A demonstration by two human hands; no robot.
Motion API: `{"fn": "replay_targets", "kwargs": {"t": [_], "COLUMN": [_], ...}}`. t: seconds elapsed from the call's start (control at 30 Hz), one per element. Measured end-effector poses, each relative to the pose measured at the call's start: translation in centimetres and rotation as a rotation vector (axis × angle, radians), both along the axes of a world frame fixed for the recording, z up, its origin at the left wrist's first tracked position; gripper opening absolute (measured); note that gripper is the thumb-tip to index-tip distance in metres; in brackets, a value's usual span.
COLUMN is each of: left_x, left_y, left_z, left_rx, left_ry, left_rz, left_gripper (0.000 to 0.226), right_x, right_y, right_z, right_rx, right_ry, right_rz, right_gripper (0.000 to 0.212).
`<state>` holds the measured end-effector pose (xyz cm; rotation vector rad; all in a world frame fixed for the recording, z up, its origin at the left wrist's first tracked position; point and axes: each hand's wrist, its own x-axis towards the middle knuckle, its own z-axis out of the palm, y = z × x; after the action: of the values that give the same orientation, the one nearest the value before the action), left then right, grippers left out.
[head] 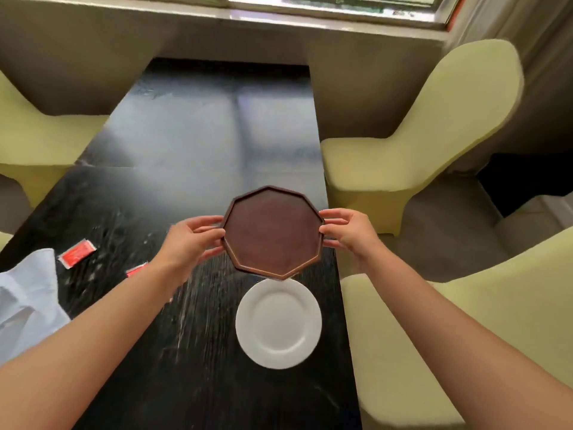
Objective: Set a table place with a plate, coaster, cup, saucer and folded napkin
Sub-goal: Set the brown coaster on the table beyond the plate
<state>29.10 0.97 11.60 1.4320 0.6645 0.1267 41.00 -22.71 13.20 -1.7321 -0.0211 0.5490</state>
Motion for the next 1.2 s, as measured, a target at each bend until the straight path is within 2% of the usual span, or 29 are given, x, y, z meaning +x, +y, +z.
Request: {"fn": "replay_targets", "kwargs": {"t": [0.3,0.43,0.53,0.67,0.8,1.03,1.2], "left_x": [9.1,10.7,10.7,10.8,11.1,10.9,10.3], "left_y": [1.2,1.2,0.6,0.0,-0.3,-0.7,-0.4], "left_z": [-6.1,-9.7,-12.3,-15.0,-16.7,-16.9,-16.8], "left_rx": [0.05,0.089,0.137,0.252,0.404,0.691,0.783], "left_ry": [0.082,0.152,0.195,0.226,0.271,0.307,0.327], "left_rz": [-0.029,-0.042,-0.053,-0.056,-0.078,-0.118,-0.117], "left_gripper": [0.037,0.036,0.026,0.017,0.02,0.011,0.025], "right_x": [7.3,8.6,10.0,11.5,12.3,12.8,11.7], "right_y": [1.5,2.4,2.6,3.0,3.7,4.7,3.5], "right_z": [-7.2,-11.5,-13.9,-15.0,-15.8,-16.9,-16.8], "right_rx": [-0.068,-0.183,-0.31,-0.488,-0.576,-0.676,-0.729], "right_ry": [-0.014,-0.051,-0.096,-0.156,-0.209,-0.292,-0.351], "right_rz": [-0.067,-0.09,-0.075,-0.014,0.051,0.097,0.107], "right_gripper": [0.036,0.036,0.036,0.035,0.037,0.036,0.033]}}
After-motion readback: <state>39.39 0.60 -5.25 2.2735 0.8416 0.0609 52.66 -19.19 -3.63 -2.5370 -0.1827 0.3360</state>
